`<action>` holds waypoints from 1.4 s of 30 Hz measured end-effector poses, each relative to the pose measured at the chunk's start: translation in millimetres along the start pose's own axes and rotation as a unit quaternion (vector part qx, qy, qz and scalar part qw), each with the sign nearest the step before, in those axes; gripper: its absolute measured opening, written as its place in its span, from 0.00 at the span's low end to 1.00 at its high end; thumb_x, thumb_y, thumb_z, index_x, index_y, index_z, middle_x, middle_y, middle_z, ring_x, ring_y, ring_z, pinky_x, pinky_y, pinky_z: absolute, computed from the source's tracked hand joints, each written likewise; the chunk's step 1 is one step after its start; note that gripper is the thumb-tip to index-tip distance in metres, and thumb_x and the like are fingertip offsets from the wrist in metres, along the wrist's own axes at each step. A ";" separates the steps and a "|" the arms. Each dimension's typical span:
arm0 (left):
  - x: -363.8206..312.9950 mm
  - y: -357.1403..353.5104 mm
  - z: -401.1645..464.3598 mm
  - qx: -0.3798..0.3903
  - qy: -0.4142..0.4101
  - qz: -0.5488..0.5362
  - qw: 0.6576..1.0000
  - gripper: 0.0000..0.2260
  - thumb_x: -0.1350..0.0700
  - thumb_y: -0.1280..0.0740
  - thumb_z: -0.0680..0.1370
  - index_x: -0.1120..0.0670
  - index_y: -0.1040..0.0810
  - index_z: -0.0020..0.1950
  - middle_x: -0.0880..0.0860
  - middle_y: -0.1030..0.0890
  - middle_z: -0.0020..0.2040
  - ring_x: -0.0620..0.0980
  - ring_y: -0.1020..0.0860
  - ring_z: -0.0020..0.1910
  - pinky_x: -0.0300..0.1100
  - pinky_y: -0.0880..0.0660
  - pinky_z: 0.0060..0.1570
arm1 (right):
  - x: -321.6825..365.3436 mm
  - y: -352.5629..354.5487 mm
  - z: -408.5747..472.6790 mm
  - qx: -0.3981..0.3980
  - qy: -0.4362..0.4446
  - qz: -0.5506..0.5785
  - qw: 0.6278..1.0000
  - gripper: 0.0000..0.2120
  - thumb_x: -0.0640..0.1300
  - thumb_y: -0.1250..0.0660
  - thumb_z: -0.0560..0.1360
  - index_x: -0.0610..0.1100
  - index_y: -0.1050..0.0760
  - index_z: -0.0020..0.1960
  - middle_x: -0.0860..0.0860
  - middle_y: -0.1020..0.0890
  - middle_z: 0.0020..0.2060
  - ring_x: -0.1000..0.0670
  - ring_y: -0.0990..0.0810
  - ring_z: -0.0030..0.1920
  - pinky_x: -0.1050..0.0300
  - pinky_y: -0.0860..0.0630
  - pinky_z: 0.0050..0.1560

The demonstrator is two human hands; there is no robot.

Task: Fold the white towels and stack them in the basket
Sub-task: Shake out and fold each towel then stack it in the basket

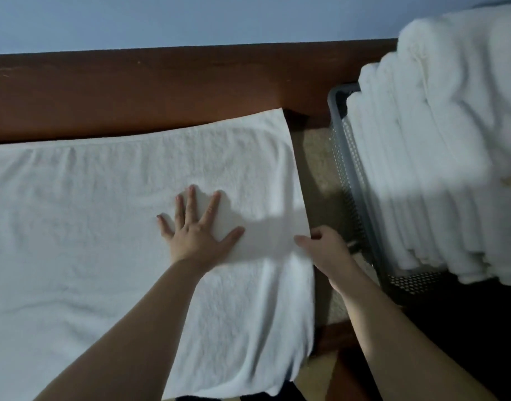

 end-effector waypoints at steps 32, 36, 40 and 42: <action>-99.6 -12.4 -195.7 0.055 0.217 -0.335 0.915 0.09 0.54 0.41 0.83 0.50 0.30 0.64 0.48 0.22 0.49 0.50 0.21 0.47 0.48 0.21 0.45 | -132.3 -38.8 -129.4 -0.007 0.017 -0.013 1.000 0.17 0.61 0.31 0.79 0.49 0.26 0.55 0.52 0.18 0.48 0.48 0.18 0.47 0.50 0.20 0.50; -95.2 -2.3 -201.0 0.049 0.178 -0.320 0.929 0.11 0.51 0.35 0.82 0.50 0.29 0.63 0.52 0.18 0.46 0.51 0.18 0.43 0.47 0.21 0.40 | -103.0 -38.6 -111.8 -0.046 0.025 -0.049 0.997 0.24 0.63 0.30 0.76 0.45 0.27 0.59 0.47 0.19 0.54 0.43 0.18 0.52 0.50 0.21 0.49; -94.6 0.5 -208.2 0.063 0.138 -0.300 0.942 0.16 0.58 0.32 0.78 0.48 0.30 0.64 0.51 0.19 0.41 0.48 0.19 0.39 0.42 0.26 0.36 | -80.5 -44.3 -95.7 -0.028 0.008 -0.115 0.993 0.31 0.55 0.24 0.74 0.45 0.36 0.66 0.43 0.25 0.64 0.39 0.20 0.60 0.48 0.23 0.49; -95.7 2.9 -212.0 0.063 0.122 -0.289 0.947 0.18 0.60 0.32 0.77 0.48 0.31 0.64 0.51 0.20 0.40 0.49 0.19 0.39 0.44 0.25 0.36 | -74.9 -45.0 -97.8 -0.010 0.048 -0.162 0.986 0.30 0.48 0.24 0.73 0.48 0.40 0.67 0.42 0.30 0.65 0.38 0.21 0.58 0.49 0.25 0.47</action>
Point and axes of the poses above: each hand's wrist, its own z-axis towards the middle knuckle, its own y-axis out of the back of the hand, x = y × z, the point moved 5 cm from there along z, towards the middle knuckle
